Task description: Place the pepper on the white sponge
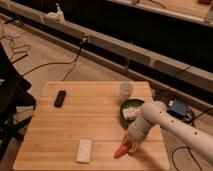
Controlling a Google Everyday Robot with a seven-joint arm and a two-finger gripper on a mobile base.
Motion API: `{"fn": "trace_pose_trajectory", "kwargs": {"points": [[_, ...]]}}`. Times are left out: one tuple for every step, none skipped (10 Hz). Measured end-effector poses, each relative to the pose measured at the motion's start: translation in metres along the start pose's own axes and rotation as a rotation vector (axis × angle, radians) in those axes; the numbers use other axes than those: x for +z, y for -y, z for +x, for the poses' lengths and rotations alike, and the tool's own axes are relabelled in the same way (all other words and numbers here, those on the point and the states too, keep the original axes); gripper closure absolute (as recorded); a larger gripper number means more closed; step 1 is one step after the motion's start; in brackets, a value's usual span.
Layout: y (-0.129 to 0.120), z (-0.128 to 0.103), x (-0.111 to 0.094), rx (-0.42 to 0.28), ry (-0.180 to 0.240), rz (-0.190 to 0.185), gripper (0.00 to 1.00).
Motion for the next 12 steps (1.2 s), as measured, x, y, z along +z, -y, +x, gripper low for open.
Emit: {"fn": "trace_pose_trajectory", "kwargs": {"points": [[0.008,0.001,-0.012,0.012,-0.019,0.035,1.0],[0.03,-0.005,-0.042,0.024,-0.05,0.125,1.0],[0.04,-0.011,-0.05,0.018,-0.054,0.153,1.0],[0.056,-0.021,-0.057,0.003,-0.055,0.186,1.0],[0.072,-0.032,-0.057,-0.011,-0.042,0.209,1.0],[0.089,-0.045,-0.055,-0.028,-0.022,0.23,1.0],[0.106,-0.059,-0.051,-0.047,0.0,0.247,1.0],[0.129,-0.081,-0.044,-0.081,0.035,0.267,1.0],[0.145,-0.102,-0.04,-0.117,0.065,0.279,1.0],[0.146,-0.103,-0.04,-0.117,0.065,0.281,1.0],[0.144,-0.101,-0.041,-0.114,0.065,0.282,1.0],[0.145,-0.102,-0.04,-0.117,0.065,0.282,1.0]]}}
